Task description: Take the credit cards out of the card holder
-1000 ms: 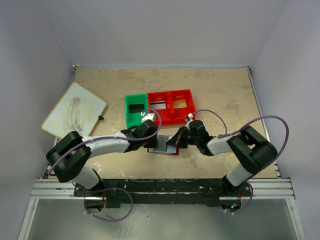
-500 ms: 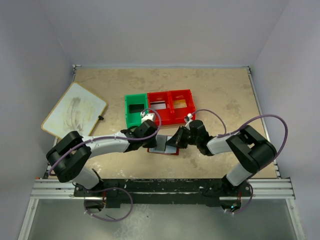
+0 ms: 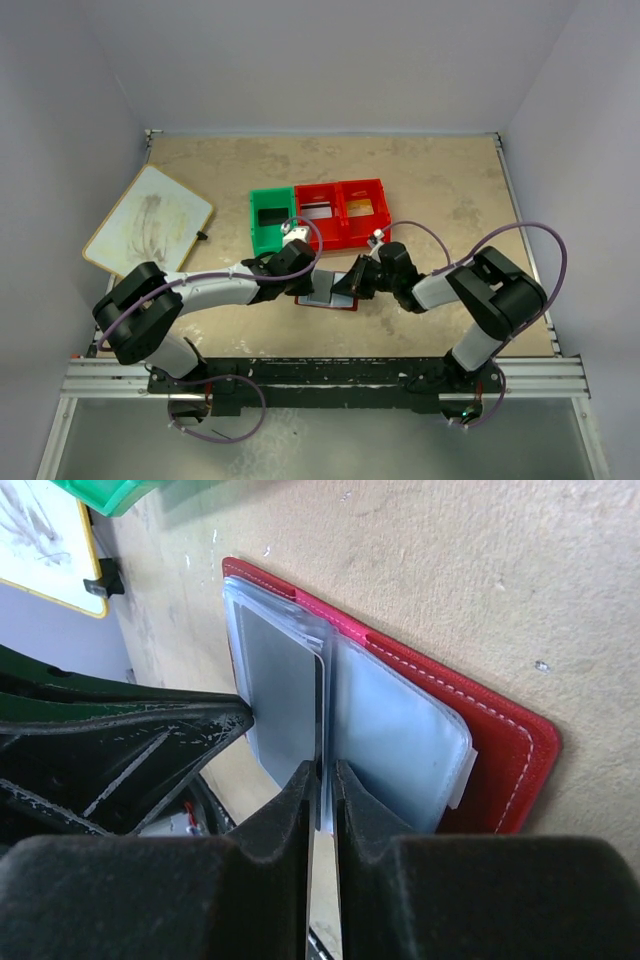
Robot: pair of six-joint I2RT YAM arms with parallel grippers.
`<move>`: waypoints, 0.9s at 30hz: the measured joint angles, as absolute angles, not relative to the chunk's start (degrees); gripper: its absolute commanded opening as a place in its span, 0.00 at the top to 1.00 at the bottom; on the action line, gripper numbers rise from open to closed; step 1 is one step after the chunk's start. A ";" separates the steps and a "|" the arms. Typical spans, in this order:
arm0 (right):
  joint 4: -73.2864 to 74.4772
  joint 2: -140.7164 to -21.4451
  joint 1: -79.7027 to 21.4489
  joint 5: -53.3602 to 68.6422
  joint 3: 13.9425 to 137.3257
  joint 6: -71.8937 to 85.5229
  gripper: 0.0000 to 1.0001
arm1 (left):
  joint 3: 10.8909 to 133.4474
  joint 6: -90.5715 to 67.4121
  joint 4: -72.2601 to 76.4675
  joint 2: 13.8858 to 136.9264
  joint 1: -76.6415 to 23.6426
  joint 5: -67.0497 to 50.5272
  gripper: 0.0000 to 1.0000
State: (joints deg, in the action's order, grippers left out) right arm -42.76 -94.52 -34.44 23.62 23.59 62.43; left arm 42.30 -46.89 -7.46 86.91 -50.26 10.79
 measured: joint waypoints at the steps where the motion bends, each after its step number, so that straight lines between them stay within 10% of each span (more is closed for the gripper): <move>1: -43.07 -94.76 -34.44 23.77 23.62 62.43 0.90 | 42.30 -46.89 -7.44 86.94 -50.26 10.79 0.96; 27: -44.86 -92.14 -31.92 25.08 21.21 62.85 1.00 | 42.54 -46.89 -7.62 87.18 -50.26 11.18 1.00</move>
State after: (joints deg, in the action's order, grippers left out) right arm -44.86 -92.14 -31.92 25.08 21.21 62.85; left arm 42.54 -46.89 -7.62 87.18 -50.26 11.18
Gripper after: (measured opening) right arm 0.005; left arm 0.006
